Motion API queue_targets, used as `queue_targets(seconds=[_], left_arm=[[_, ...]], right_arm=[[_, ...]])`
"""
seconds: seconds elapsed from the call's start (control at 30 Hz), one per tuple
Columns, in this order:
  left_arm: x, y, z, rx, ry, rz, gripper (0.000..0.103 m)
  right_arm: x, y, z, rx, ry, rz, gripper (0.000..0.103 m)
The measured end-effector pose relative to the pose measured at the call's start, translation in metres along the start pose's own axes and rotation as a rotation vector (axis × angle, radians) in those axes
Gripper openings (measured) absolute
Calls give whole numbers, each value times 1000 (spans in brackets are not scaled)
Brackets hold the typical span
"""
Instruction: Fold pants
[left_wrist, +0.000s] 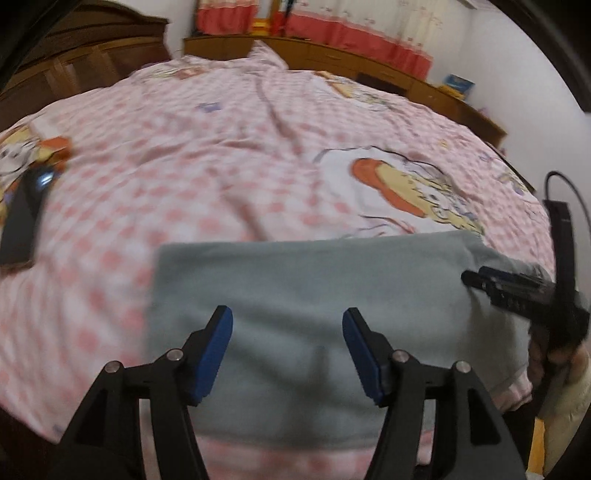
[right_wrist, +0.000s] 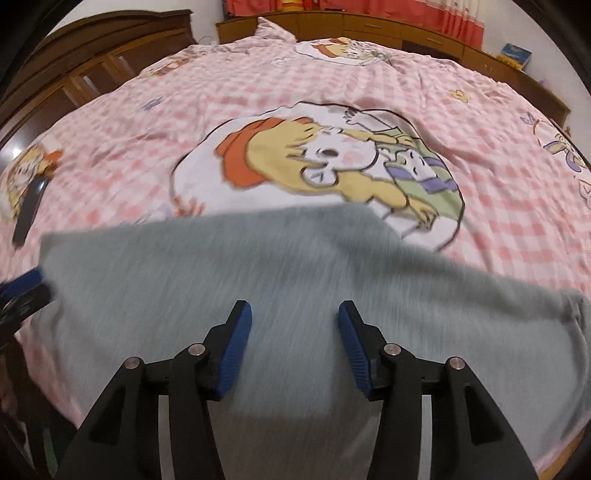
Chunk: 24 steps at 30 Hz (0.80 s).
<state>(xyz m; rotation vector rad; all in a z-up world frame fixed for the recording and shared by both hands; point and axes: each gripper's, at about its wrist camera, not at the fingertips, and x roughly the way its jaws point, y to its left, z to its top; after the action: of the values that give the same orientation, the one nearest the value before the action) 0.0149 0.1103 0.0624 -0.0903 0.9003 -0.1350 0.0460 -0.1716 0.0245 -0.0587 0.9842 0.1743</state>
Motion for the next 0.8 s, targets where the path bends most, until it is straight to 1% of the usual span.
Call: queue_targets(seconds=[0.03,0.07,0.13,0.2,0.23,0.27,0.33,0.5,0.57,0.6,0.7,0.8], left_arm=[[8,-5,-1,14,32,23,65],[17,-7,-5,28,74,63,65],[26,-7,-18,36,114,101,65],[25,-2,-35,25,122,102,68],[24,1,-43,17,132,106,75],[23,5,-51,-2,140,113,78],[18,11,-61,-29,117,103,78],[12,5,-67,-22,124,151,79],[9,3,-69,-30,124,160,80],[7,3,-70,-38,128,160,80],[2,5,-71,-66,142,151,80],[-4,6,-70,-90,147,144,80]], right_arm=[[-2,2,-7,-7,8,-2,50],[-7,5,-19,-18,16,1,51],[-13,8,-39,-29,25,9,51],[-14,9,-62,-21,63,32,51],[-15,10,-73,-20,72,39,51],[-17,13,-84,-34,75,42,51],[-23,15,-96,-52,60,40,51],[-35,0,-102,6,73,111,51],[-44,-8,-104,35,63,137,51],[-51,-14,-105,50,46,134,51],[-68,-40,-110,89,-3,78,51],[-83,-83,-116,187,-41,11,51]])
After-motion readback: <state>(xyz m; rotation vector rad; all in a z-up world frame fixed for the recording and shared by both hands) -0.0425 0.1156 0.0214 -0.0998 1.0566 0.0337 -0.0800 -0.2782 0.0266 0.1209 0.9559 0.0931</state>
